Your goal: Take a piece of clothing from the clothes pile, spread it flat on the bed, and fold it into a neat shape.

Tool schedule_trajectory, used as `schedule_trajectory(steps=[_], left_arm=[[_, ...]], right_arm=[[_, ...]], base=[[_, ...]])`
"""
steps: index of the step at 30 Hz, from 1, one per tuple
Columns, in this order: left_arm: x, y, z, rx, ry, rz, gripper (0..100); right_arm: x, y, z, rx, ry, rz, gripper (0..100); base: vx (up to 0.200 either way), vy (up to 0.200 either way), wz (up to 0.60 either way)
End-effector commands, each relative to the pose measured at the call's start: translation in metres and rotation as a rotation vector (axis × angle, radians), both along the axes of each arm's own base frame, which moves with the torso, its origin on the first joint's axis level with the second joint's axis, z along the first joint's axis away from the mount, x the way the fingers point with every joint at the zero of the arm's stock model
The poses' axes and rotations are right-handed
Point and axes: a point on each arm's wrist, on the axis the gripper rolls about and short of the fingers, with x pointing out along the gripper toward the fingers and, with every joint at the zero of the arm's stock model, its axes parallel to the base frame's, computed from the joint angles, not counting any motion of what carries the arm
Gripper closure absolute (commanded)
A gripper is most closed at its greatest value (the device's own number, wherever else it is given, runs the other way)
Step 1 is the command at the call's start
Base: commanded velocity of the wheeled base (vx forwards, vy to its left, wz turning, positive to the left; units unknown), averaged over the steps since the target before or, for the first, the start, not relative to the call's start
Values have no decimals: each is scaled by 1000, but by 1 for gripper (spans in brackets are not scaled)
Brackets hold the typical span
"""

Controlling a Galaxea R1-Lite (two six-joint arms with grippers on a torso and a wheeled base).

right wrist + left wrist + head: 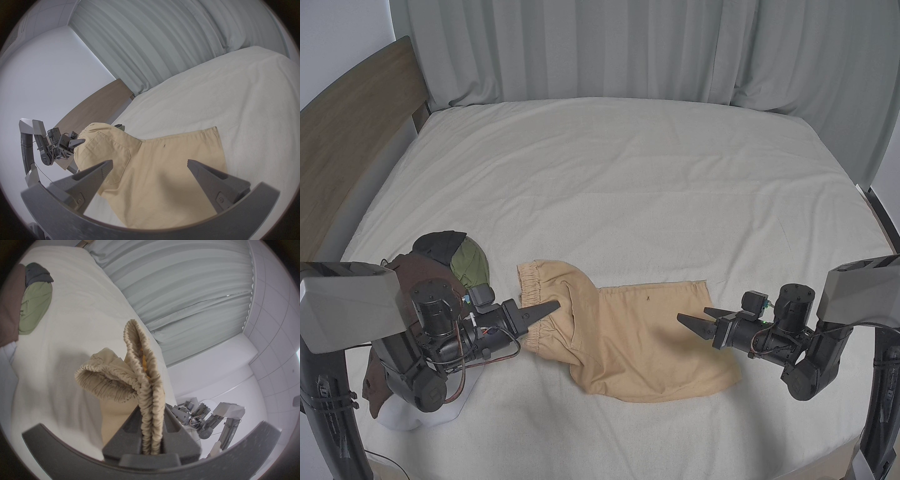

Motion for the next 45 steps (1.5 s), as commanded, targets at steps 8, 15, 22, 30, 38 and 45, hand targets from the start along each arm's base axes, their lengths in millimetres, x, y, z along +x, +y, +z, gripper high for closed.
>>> schedule_trajectory(steps=[8, 15, 22, 30, 38, 45], left_arm=[[4, -12, 11, -38, -33, -27, 100], [6, -24, 13, -44, -48, -58, 100], [7, -46, -2, -35, -35, -113, 100], [8, -72, -8, -44, -43, -173, 100], [7, -88, -21, -39, -26, -212, 100], [8, -102, -21, -54, -37, -233, 100]], right_arm=[[-1, -2, 16, 15, -43, -4, 0], [0, -1, 20, 19, -58, -4, 0], [-1, -1, 24, 23, -68, -6, 0], [3, -4, 30, 33, -88, -20, 0], [11, -8, 36, 43, -121, -66, 0], [16, -14, 38, 61, -124, -89, 0]], base=[[0, 0, 0], [0, 0, 0], [0, 0, 0], [0, 0, 0], [0, 0, 0], [0, 0, 0]])
